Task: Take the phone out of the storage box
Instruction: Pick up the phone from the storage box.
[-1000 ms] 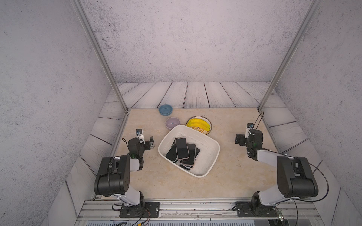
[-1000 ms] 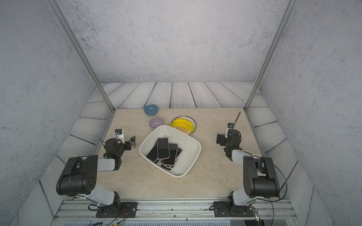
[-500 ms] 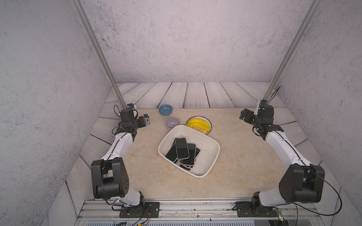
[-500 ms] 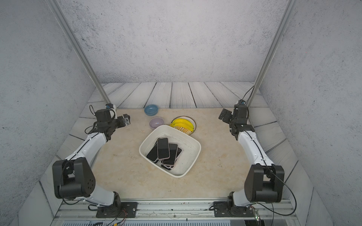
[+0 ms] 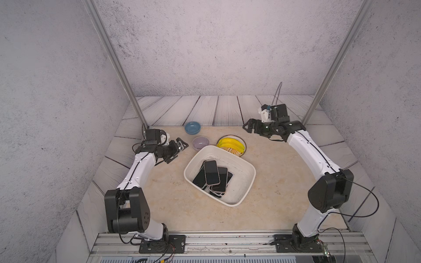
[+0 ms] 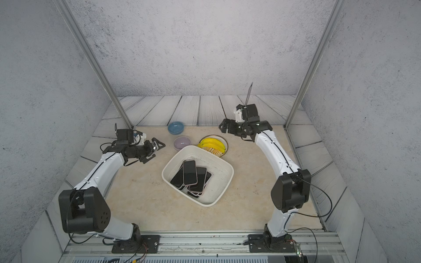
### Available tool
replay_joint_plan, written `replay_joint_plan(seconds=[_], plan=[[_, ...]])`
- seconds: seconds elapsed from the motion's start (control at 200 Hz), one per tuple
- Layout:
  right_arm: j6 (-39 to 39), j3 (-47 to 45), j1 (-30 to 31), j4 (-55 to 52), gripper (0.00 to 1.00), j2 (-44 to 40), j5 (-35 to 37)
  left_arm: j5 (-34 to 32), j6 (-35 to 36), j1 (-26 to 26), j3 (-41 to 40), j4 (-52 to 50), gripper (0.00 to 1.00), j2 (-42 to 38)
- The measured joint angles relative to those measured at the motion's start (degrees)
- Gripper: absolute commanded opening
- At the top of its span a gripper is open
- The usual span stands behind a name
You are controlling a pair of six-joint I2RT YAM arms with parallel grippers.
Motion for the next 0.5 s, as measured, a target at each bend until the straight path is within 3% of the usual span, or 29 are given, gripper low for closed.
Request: replay_joint_plan(seconds=[0.17,0.42,0.495], plan=[[-2.21,3.78,8.96,-13.38,0.93,6.8,-4.9,1.62,1.84,-3.45,-1.44,-8.15,0.98,-3.98],[-1.44,-1.07,10.16,-20.61,0.88,8.48,-9.07,2.23,3.98,-6.64,-1.92,-12.39,0.99,-5.29],[-0.83,-1.79,11.17,-21.49,0.93,8.48,-8.46,2.23,4.44,-7.65,-1.77,-13.05,0.98,-4.74]])
